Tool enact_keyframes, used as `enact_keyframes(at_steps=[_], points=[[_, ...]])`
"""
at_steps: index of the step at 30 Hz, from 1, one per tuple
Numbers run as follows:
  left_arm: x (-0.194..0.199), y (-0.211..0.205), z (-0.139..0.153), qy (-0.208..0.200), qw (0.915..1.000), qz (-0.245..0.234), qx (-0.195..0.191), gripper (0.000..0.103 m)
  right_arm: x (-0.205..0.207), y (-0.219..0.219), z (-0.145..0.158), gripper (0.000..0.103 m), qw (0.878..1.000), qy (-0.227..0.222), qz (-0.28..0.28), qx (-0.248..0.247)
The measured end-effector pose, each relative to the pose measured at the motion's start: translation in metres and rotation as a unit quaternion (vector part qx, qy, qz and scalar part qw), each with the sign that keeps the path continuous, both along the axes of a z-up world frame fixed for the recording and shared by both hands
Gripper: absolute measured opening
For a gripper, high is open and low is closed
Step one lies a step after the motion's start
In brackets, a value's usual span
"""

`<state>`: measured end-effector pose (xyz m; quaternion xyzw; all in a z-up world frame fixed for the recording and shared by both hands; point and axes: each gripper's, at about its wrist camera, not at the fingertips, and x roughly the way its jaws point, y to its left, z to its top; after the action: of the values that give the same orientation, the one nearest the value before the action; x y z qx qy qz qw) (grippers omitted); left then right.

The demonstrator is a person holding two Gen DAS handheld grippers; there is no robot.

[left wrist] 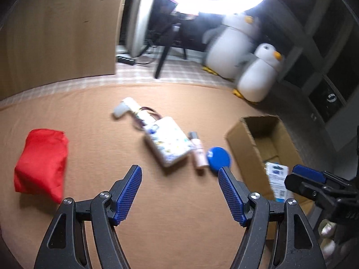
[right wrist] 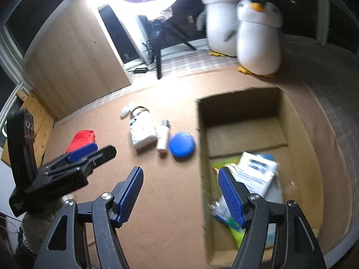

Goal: Organize objects
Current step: 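Move the right tool down to the white star-dotted tissue pack, then close the right tool on the tissue pack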

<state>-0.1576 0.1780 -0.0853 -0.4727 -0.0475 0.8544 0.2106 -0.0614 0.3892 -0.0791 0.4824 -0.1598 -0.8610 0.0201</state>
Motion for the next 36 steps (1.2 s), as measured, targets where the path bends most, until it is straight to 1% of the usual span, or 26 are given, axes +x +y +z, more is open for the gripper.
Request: enact_keyframes(at_steps=[2,7,10,12,18,22,24,27,29,30,31,35,36], points=[[-0.005,-0.010,-0.006,-0.003,0.9999,0.011,0.001,0.074,-0.013,-0.007,-0.002,0.066,1.000,0.000,0.013,-0.012],[-0.019,-0.022,-0.022,-0.023,0.9993,0.022,0.022,0.074,-0.050,-0.020,-0.005,0.066,0.999,0.001,0.025,-0.029],[-0.024,-0.021,-0.028,-0.027,0.9991,0.020,0.027,0.074,-0.075,-0.027,-0.012,0.066,0.999,-0.003,0.031,-0.044],[-0.029,-0.018,-0.034,-0.036,0.9986,0.017,0.033,0.072,-0.089,-0.032,-0.016,0.066,0.998,-0.007,0.039,-0.044],[-0.040,-0.010,-0.048,-0.059,0.9970,0.016,0.049,0.068,-0.123,-0.043,-0.039,0.066,0.995,-0.038,0.067,-0.061],[-0.047,-0.008,-0.055,-0.071,0.9957,0.018,0.057,0.066,-0.138,-0.050,-0.054,0.066,0.994,-0.056,0.077,-0.059],[-0.050,-0.006,-0.059,-0.078,0.9948,0.019,0.062,0.063,-0.144,-0.052,-0.059,0.066,0.994,-0.063,0.079,-0.053],[-0.055,-0.006,-0.065,-0.090,0.9931,0.021,0.073,0.059,-0.149,-0.055,-0.066,0.065,0.992,-0.070,0.083,-0.058],[-0.058,-0.005,-0.068,-0.095,0.9922,0.022,0.078,0.055,-0.153,-0.056,-0.070,0.063,0.992,-0.074,0.084,-0.059],[-0.059,-0.004,-0.069,-0.097,0.9920,0.022,0.078,0.052,-0.155,-0.056,-0.072,0.059,0.992,-0.076,0.084,-0.060],[-0.060,-0.004,-0.071,-0.099,0.9917,0.022,0.079,0.052,-0.157,-0.057,-0.073,0.056,0.991,-0.077,0.086,-0.062],[-0.064,-0.003,-0.076,-0.107,0.9904,0.025,0.084,0.050,-0.163,-0.059,-0.078,0.054,0.991,-0.082,0.091,-0.062],[-0.065,-0.003,-0.077,-0.109,0.9901,0.025,0.085,0.048,-0.164,-0.060,-0.080,0.052,0.990,-0.084,0.091,-0.063]])
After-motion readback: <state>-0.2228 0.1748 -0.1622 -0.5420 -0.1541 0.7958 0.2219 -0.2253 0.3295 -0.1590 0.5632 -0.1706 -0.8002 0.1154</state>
